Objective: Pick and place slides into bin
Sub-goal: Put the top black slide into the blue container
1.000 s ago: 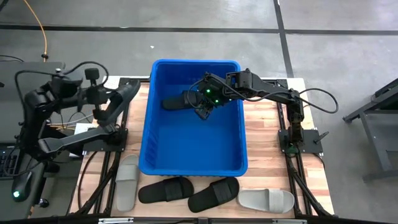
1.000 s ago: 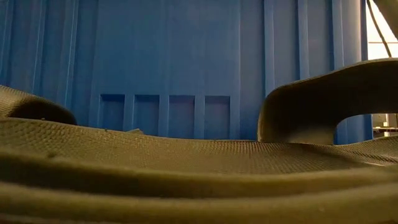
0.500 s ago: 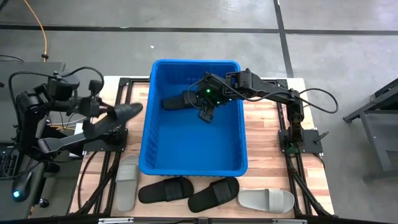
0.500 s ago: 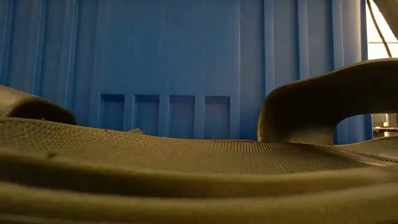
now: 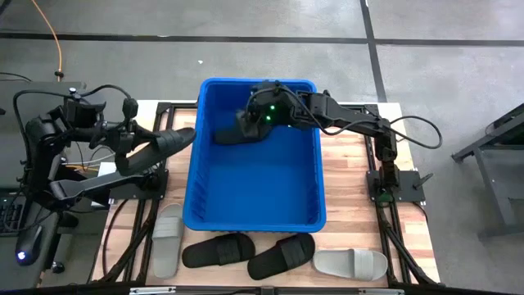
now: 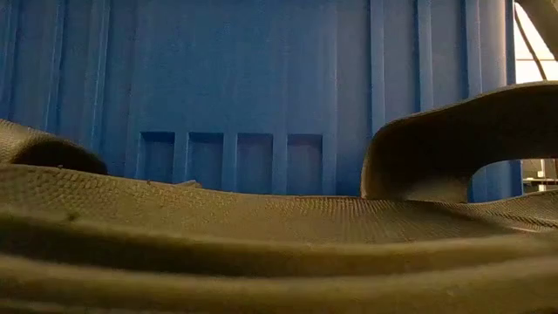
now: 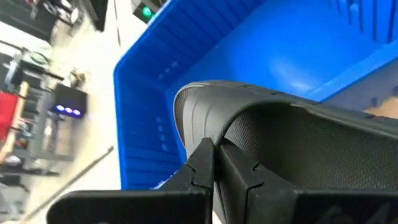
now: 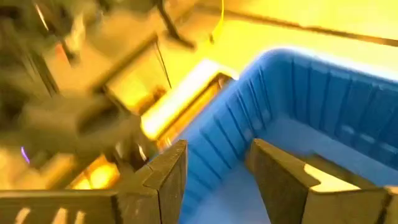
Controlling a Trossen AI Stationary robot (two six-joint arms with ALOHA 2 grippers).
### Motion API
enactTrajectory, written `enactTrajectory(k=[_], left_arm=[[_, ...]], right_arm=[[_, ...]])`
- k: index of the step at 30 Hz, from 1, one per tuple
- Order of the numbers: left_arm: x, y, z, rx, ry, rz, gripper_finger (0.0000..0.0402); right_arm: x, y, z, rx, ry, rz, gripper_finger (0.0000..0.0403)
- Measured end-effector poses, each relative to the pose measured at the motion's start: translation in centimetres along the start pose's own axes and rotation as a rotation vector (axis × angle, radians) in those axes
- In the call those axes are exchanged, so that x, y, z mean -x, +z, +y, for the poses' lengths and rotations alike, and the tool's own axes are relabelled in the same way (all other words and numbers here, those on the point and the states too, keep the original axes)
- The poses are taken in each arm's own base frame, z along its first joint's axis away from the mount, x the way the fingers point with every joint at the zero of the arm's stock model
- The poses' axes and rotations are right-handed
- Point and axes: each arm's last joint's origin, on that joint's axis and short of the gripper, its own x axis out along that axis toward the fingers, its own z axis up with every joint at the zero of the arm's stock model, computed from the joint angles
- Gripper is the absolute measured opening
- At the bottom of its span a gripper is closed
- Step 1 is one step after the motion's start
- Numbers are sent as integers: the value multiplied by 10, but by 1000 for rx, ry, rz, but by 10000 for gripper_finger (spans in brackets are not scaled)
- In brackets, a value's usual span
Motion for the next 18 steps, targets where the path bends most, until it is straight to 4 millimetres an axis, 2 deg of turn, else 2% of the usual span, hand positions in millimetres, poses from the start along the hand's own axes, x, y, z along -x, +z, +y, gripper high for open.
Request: enactTrajectory(k=[4, 8, 12, 18], left_arm=[[-5, 2, 12, -46, 53, -11, 0], [-11, 3, 23, -103, 99, 10, 0], [-19, 4, 35, -162, 134, 37, 0], [-28, 4, 49, -216, 184, 77, 0]], right_arm=[[-1, 9, 2, -100, 23, -84, 167], [-12, 5, 3, -226, 33, -87, 167], [-33, -5, 0, -386, 50, 4, 173], [-67, -11, -2, -513, 254, 178, 221]])
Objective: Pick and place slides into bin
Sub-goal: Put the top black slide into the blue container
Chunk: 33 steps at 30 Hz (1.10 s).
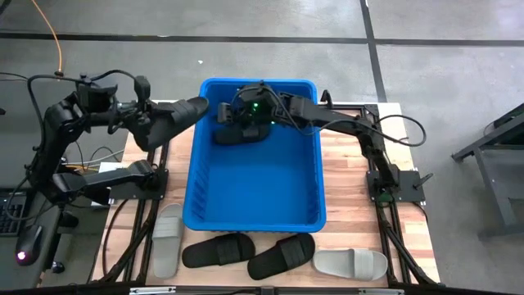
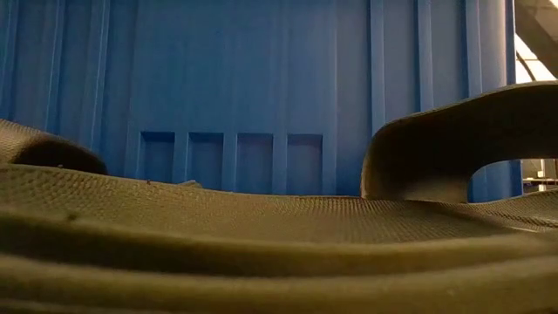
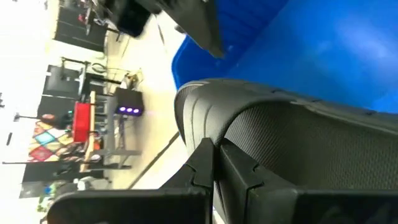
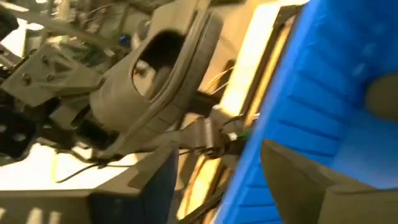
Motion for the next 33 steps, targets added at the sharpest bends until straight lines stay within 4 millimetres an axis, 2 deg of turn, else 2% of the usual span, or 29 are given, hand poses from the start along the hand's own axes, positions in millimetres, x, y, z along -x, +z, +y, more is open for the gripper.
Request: enactTrajectory(k=[4, 10, 14, 22, 27, 30, 33], left_arm=[[-6, -1, 1, 13, -31, 11, 0], [-5, -1, 2, 13, -19, -7, 0], [-5, 1, 3, 9, -9, -34, 0], [-5, 1, 7, 0, 27, -38, 0], [-5, 2, 7, 1, 27, -56, 0], [-7, 2, 8, 3, 23, -62, 0], [-8, 1, 8, 8, 19, -58, 0]], right_arm=[[-8, 8, -4, -23, 34, -20, 244], [-6, 26, 0, -31, 125, -95, 248], [-5, 36, -6, -85, 117, -94, 248], [-16, 37, -14, -122, 148, -2, 248], [-27, 41, -15, -143, 224, -18, 246], [-34, 40, -18, -155, 233, -25, 227], [-38, 39, -20, -155, 236, -23, 171]])
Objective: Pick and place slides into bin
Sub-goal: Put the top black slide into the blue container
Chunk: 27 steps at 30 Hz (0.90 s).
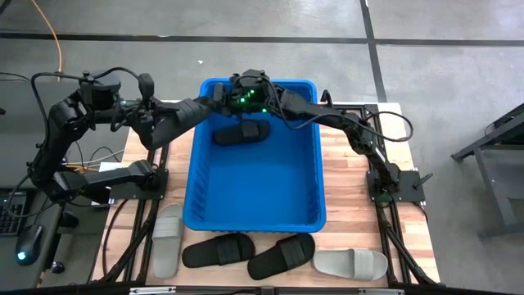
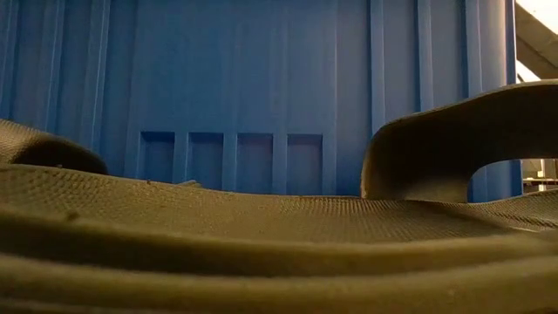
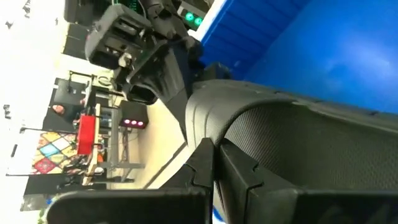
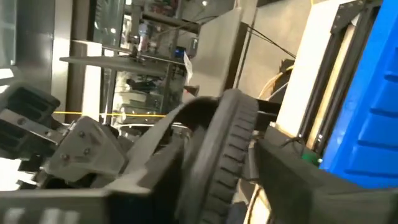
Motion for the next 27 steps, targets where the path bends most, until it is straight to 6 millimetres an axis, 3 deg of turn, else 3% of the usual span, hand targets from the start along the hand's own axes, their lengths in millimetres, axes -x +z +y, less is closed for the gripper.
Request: enactTrajectory(k=[4, 5, 13, 21, 27], left_arm=[[-2, 0, 1, 8, -4, 3, 0], [-2, -1, 0, 15, -8, 4, 0], [-2, -1, 2, 202, 19, 37, 10], [1, -8, -2, 423, 77, 244, 91], [11, -2, -17, 631, -147, 98, 137]], right_arm=[[-4, 0, -4, 7, 1, 3, 40], [-5, -1, -5, 17, 3, 6, 23], [1, -7, 4, 74, -16, -24, 7], [33, -21, 23, 167, -187, -26, 5], [66, -27, 39, 209, -324, -103, 5]])
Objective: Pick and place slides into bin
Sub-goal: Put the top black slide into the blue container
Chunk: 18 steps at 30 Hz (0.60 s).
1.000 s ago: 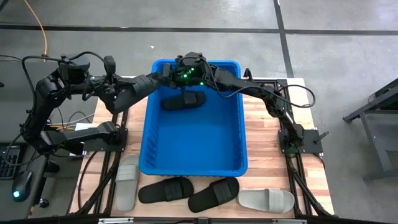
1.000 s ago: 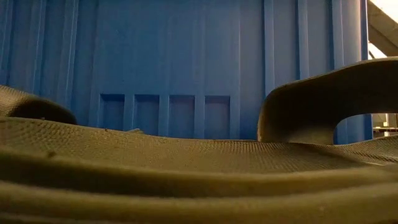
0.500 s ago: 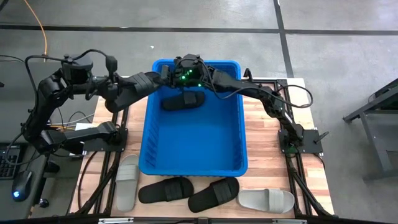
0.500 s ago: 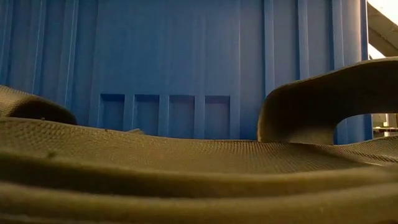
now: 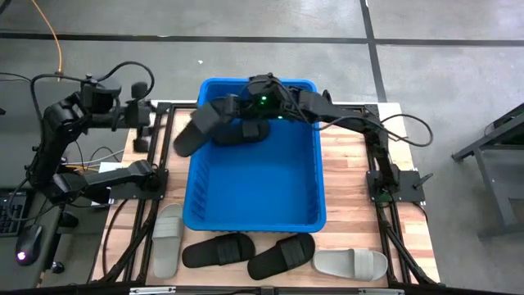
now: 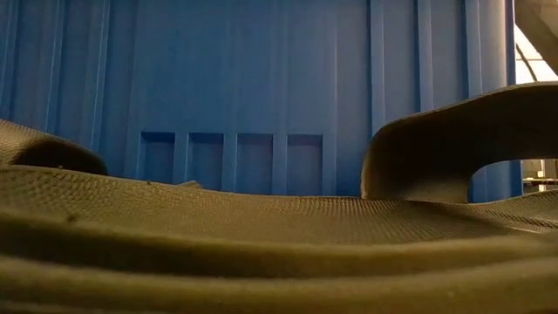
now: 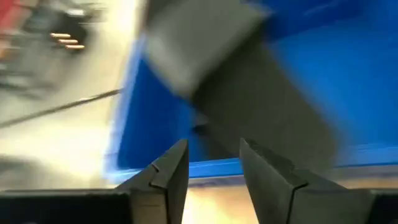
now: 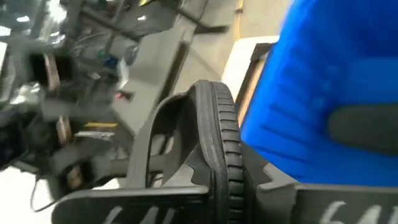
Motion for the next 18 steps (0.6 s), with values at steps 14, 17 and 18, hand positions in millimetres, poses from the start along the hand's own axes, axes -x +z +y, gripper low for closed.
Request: enactTrajectory(k=[14, 17, 18], left_arm=[[13, 36, 31, 282, -358, -222, 172], [28, 38, 38, 117, -115, -125, 172], [31, 40, 41, 88, -48, -113, 172]], right_arm=[[25, 1, -17, 35, -276, -47, 5], [22, 5, -24, 11, -327, -78, 5], [20, 7, -26, 0, -336, -100, 5]])
